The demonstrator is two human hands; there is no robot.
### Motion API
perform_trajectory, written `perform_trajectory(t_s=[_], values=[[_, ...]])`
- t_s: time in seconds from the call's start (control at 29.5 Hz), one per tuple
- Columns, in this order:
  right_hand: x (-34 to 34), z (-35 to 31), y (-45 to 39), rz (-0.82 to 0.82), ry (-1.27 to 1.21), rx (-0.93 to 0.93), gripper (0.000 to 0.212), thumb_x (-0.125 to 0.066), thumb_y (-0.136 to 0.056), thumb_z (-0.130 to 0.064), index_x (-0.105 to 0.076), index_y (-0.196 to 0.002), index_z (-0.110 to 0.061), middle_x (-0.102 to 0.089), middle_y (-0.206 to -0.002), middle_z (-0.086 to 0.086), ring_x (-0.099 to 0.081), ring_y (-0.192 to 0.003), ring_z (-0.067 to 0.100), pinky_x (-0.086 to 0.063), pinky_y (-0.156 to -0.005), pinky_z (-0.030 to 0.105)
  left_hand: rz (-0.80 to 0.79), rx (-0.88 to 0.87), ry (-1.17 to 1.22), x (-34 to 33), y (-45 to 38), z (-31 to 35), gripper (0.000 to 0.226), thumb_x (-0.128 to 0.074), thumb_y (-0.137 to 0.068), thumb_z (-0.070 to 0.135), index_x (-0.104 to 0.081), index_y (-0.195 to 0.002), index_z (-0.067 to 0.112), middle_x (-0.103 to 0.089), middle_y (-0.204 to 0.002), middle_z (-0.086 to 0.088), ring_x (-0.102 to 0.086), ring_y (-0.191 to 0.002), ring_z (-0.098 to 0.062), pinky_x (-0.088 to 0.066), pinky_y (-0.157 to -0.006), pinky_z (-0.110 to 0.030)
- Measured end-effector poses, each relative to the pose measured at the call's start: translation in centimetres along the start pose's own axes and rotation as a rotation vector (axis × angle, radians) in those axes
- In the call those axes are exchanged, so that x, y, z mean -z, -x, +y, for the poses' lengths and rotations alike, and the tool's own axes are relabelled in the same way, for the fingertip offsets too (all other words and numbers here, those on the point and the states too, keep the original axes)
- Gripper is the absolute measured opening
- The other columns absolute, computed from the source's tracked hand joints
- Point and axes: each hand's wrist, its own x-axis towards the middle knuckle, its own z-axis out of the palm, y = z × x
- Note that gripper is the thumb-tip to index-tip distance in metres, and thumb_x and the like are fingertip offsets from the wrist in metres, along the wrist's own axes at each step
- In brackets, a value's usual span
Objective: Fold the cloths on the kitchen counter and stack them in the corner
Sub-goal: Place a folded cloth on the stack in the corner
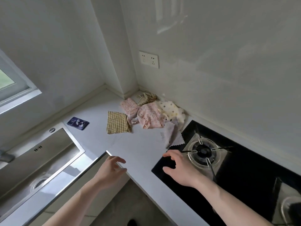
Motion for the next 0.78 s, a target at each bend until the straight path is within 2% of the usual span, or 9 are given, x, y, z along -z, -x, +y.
perform_trajectory(t_s=[0.14,0.27,0.41,0.58,0.71,0.78], values=[[0.3,0.7,-1.5,0.06,0.035,-0.033,0.049,-0.064,-0.093,-0.04,-0.049,-0.14,-0.036,-0.035,-0.146,-0.023,-0.043,-0.133,0.006,-0.041,-0.113,0.033,-0.043,0.033,-0.029,0.5,-6.4,-1.2,0.027,-0.076,-0.09,0.03,-0.063,-0.114,0.035,-0.044,-0.135,0.005,-0.061,-0.112,-0.016,-0.048,-0.077,-0.017],[0.0,1.1,-2.9,0.114,0.008,-0.108,0.05,-0.065,-0.093,-0.044,-0.049,-0.141,-0.04,-0.034,-0.146,-0.025,-0.042,-0.134,0.002,-0.043,-0.113,0.033,-0.064,0.063,-0.086,0.8,-13.8,-2.6,0.046,-0.078,-0.088,0.029,-0.062,-0.131,0.025,-0.038,-0.149,-0.002,-0.058,-0.121,-0.023,-0.053,-0.095,-0.031],[-1.8,0.2,-4.9,0.204,-0.031,-0.189,0.046,-0.066,-0.092,-0.044,-0.051,-0.136,-0.042,-0.037,-0.141,-0.028,-0.045,-0.131,0.002,-0.045,-0.111,0.034,-0.153,0.027,-0.255,1.4,-20.3,-3.7,0.062,-0.074,-0.089,0.034,-0.052,-0.146,0.023,-0.023,-0.163,-0.009,-0.04,-0.144,-0.027,-0.04,-0.115,-0.036],[-4.8,-2.9,-8.0,0.278,-0.09,-0.255,0.042,-0.066,-0.094,-0.039,-0.052,-0.133,-0.042,-0.037,-0.14,-0.028,-0.044,-0.13,-0.004,-0.042,-0.112,0.029,-0.261,-0.028,-0.379,2.9,-25.6,-4.2,0.07,-0.069,-0.089,0.037,-0.044,-0.153,0.024,-0.01,-0.168,-0.007,-0.036,-0.147,-0.033,-0.038,-0.115,-0.038],[-6.8,-5.0,-10.1,0.345,-0.131,-0.304,0.041,-0.065,-0.093,-0.04,-0.052,-0.132,-0.042,-0.035,-0.139,-0.029,-0.041,-0.133,-0.005,-0.041,-0.113,0.031,-0.362,-0.087,-0.462,3.6,-28.7,-5.2,0.074,-0.065,-0.09,0.036,-0.037,-0.158,0.027,0.004,-0.171,-0.006,-0.029,-0.152,-0.036,-0.033,-0.119,-0.041],[-7.6,-6.0,-10.7,0.384,-0.145,-0.331,0.041,-0.065,-0.093,-0.04,-0.052,-0.132,-0.042,-0.034,-0.141,-0.027,-0.042,-0.133,-0.003,-0.049,-0.1,0.024,-0.403,-0.138,-0.515,3.8,-29.9,-5.4,0.074,-0.063,-0.09,0.036,-0.036,-0.158,0.03,0.008,-0.171,-0.004,-0.03,-0.152,-0.034,-0.032,-0.12,-0.04]])
